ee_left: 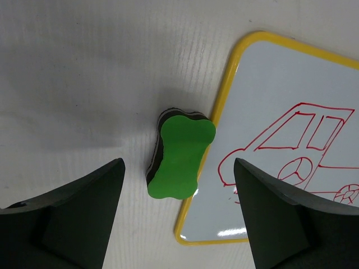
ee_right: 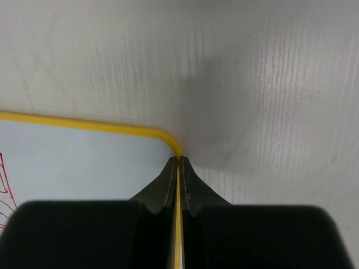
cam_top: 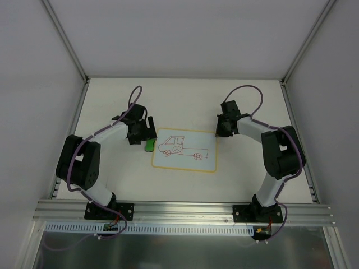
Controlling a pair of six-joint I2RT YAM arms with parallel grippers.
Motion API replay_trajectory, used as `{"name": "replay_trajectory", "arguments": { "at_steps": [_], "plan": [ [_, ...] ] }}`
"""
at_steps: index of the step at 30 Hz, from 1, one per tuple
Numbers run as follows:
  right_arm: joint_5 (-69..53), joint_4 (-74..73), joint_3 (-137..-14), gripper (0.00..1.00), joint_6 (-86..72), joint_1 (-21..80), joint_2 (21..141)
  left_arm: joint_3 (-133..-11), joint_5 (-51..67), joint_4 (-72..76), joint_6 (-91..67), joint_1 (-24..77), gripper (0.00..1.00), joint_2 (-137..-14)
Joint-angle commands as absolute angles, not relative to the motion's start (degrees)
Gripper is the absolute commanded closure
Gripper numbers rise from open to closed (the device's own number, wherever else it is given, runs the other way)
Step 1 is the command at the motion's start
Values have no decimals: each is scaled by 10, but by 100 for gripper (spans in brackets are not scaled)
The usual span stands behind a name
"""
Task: Erase the whiteboard
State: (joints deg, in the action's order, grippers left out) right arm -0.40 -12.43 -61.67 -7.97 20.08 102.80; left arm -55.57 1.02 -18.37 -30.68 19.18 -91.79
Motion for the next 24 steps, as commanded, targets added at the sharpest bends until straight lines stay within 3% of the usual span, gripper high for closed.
{"name": "replay_trajectory", "arguments": {
  "at_steps": [1, 7, 20, 24],
  "plan": [
    [-5, -158, -594, 100, -91, 210, 1024, -565, 12, -192, -288, 201, 21, -920],
    [-11, -149, -585, 100, -93, 210, 1023, -567, -39, -196, -261, 217, 30, -930],
    [-16, -144, -579, 100, -91, 210, 1021, -584, -75, -200, -238, 233, 38, -963],
    [-18, -145, -577, 100, -88, 210, 1023, -588, -70, -200, -235, 238, 46, -962]
  ]
}}
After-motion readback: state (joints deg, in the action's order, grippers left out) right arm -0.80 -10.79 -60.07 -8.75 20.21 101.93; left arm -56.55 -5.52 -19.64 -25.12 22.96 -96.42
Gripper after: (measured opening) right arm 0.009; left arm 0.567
